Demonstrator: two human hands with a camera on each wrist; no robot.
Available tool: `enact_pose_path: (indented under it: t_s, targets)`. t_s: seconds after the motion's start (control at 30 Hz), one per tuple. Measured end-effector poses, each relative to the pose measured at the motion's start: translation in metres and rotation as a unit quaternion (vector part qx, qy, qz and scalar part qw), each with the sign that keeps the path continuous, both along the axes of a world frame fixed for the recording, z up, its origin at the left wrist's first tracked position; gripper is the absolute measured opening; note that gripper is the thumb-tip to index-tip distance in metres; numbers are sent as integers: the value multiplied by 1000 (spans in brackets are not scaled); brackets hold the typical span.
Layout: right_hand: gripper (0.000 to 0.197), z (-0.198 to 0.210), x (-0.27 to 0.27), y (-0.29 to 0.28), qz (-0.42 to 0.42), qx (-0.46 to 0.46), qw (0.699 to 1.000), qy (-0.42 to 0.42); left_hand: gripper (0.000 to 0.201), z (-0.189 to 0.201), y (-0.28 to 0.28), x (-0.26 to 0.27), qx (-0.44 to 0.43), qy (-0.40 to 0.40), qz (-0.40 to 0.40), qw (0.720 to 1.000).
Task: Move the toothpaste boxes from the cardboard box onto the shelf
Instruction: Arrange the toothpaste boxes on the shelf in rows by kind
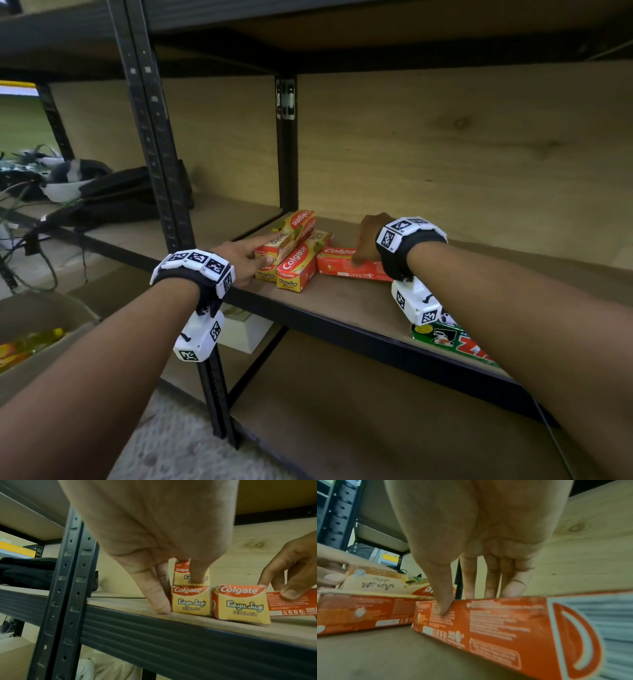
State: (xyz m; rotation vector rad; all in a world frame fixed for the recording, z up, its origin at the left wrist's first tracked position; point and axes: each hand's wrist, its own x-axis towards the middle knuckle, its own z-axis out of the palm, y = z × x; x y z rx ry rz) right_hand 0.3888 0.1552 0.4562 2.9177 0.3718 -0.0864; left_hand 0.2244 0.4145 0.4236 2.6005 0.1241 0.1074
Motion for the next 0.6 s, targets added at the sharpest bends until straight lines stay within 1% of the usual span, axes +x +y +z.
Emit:
enact_pose_path:
  t_s: [0.03,0.07,0.1,0.13,0.2,0.23,0.27,0.3,0.37,0.4,0.43,0.5,0.57,0.6]
  targets:
    - [57,-9,24,1,-8,-19,1000,12,54,3,-1,-1,-36,14,-5,999]
    - [59,-15,39,0,-6,-20,999,26,55,5,-1,-2,-60,18,-11,998]
    - [58,-21,57,1,8,-10,1000,22,55,6,-1,-2,-67,19,-7,998]
    - [58,-23,63,0,10,-6,1000,10,56,9,-3,-4,-64,14,-1,998]
    - [63,14,-6,-3,21,15,1000,-10,65,12,-6,-5,-41,6,9,999]
    - [59,30,-38,-7,37,62,997,-16,71,14,-10,-7,-24,3,11,1000]
    - [50,42,-60,-10,50,95,994,13,74,16,-14,-7,-5,-5,18,1000]
    - [42,53,-78,-15,58,103,992,46,74,17,-20,-7,14,-14,32,999]
    - [32,65,-92,-28,64,92,991,72,65,21,-35,-7,46,-38,68,996]
    - [32,70,-94,-35,62,79,992,79,57,23,-43,-7,65,-53,79,993]
    - [38,71,-92,-41,59,67,992,85,51,24,-50,-7,80,-65,88,991]
    - [53,72,-89,-57,52,33,994,92,42,26,-59,-7,81,-88,107,987]
    - [60,72,-93,-73,53,26,994,95,35,30,-64,-10,57,-114,125,984]
    - [59,71,-93,-80,57,40,993,90,32,34,-66,-12,40,-127,136,982]
